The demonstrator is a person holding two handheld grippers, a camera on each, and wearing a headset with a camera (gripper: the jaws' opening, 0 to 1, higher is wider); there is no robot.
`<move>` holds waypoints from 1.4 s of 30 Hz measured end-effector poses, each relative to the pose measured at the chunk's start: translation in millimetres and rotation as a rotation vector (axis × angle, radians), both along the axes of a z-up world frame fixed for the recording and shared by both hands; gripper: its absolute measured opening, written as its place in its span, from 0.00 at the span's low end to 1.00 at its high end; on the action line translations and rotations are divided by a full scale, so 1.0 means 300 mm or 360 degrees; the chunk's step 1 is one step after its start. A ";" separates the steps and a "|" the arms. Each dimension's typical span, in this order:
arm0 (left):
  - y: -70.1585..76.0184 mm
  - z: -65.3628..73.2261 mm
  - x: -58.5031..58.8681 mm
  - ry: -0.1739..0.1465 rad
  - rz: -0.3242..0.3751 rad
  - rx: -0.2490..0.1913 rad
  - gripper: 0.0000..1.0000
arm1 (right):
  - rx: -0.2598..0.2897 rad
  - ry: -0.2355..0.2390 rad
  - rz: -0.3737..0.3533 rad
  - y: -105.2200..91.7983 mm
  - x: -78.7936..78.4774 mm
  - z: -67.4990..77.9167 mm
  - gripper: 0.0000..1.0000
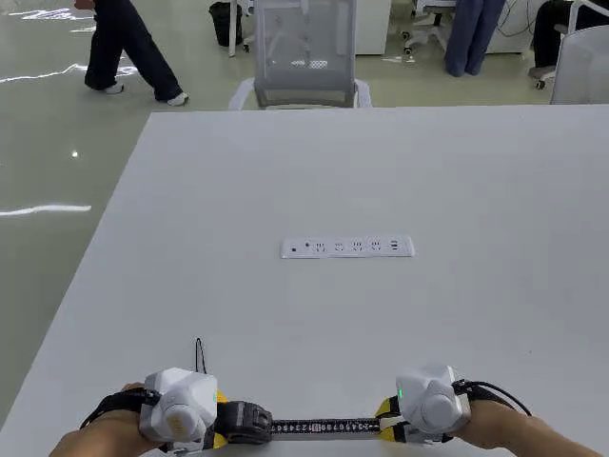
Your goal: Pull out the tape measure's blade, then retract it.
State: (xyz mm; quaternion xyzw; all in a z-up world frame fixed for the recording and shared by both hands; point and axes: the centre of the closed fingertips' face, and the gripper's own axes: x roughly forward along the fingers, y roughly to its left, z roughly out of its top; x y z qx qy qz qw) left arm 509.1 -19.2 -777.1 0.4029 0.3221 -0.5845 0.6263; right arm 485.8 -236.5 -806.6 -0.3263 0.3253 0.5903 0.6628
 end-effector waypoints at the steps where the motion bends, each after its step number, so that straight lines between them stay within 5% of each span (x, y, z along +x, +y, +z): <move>1: 0.000 0.000 0.000 0.0000 -0.0001 0.0000 0.25 | 0.0000 0.0001 -0.0001 -0.001 0.000 0.000 0.11; 42: 0.001 -0.005 -0.002 0.0001 -0.0007 0.0014 0.25 | -0.0049 0.0002 -0.0027 -0.097 -0.009 0.002 0.10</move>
